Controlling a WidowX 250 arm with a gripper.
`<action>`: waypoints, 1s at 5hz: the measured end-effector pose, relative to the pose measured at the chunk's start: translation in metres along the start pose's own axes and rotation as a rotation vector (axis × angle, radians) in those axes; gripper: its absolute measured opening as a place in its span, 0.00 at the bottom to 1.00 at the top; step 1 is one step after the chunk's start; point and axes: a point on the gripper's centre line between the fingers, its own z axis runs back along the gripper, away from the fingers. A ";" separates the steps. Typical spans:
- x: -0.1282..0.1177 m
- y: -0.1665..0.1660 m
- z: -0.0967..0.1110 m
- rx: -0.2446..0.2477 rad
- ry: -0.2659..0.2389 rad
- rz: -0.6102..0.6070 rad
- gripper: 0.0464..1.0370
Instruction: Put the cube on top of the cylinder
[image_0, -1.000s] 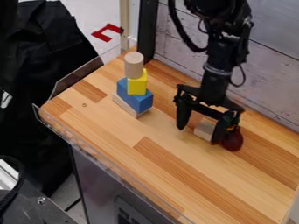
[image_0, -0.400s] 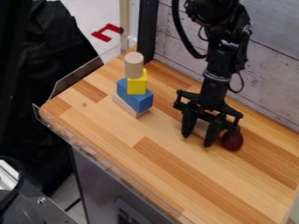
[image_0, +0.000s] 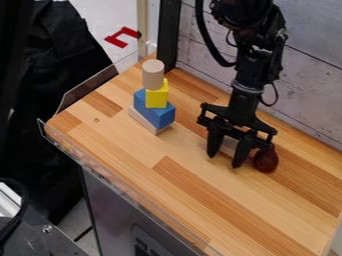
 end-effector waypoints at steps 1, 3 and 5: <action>-0.007 0.002 0.046 -0.009 -0.110 0.042 0.47; -0.031 0.026 0.114 -0.023 -0.192 0.113 0.47; -0.053 0.075 0.136 -0.014 -0.183 0.328 0.47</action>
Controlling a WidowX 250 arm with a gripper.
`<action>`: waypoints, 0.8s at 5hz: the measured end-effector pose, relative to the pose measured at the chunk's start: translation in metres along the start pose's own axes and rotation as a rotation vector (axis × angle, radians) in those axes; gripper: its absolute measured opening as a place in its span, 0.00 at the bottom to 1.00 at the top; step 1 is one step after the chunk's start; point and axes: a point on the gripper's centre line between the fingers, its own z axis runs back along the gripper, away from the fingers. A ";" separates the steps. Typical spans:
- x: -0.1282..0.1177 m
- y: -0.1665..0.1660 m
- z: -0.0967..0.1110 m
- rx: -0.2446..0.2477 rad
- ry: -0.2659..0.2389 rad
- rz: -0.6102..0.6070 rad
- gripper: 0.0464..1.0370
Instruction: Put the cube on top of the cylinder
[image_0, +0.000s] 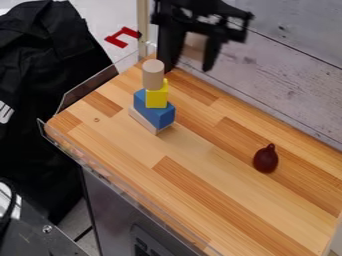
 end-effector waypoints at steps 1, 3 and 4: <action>-0.003 0.017 -0.001 -0.003 0.026 0.063 0.47; -0.004 0.034 -0.013 -0.031 0.076 0.108 0.47; -0.002 0.034 -0.034 -0.007 0.155 0.105 0.47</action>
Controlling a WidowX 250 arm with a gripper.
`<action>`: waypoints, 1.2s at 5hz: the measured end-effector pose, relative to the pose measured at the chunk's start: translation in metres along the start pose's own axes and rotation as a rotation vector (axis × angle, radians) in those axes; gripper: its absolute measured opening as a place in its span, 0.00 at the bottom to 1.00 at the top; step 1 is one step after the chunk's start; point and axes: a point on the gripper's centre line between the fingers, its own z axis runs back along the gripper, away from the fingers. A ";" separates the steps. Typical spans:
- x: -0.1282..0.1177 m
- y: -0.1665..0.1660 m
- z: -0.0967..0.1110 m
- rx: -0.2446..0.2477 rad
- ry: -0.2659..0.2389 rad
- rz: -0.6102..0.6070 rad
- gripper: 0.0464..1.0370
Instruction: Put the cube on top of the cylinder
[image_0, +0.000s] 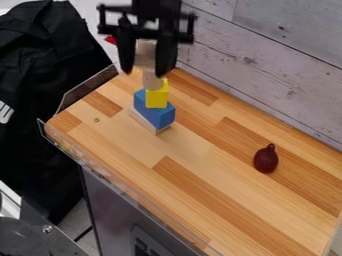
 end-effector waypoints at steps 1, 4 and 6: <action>0.005 -0.002 -0.001 0.006 0.001 -0.002 0.47; 0.016 -0.007 -0.005 -0.009 0.002 -0.013 0.47; 0.020 -0.004 -0.002 -0.024 -0.007 -0.002 0.47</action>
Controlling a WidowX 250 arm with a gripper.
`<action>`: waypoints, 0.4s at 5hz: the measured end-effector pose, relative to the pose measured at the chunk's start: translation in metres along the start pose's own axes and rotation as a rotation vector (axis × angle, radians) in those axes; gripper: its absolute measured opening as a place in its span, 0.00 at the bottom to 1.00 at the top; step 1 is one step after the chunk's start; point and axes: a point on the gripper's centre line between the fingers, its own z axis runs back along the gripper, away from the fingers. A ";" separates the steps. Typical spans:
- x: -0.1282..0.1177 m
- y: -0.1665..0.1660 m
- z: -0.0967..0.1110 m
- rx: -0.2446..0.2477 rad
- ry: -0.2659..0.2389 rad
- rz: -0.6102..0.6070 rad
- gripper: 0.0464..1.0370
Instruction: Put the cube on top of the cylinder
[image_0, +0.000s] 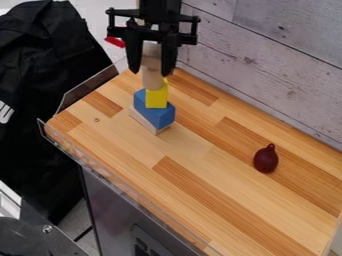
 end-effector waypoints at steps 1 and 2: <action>0.002 0.003 -0.002 -0.007 0.006 0.009 0.47; 0.003 0.003 -0.004 -0.008 0.013 0.007 0.47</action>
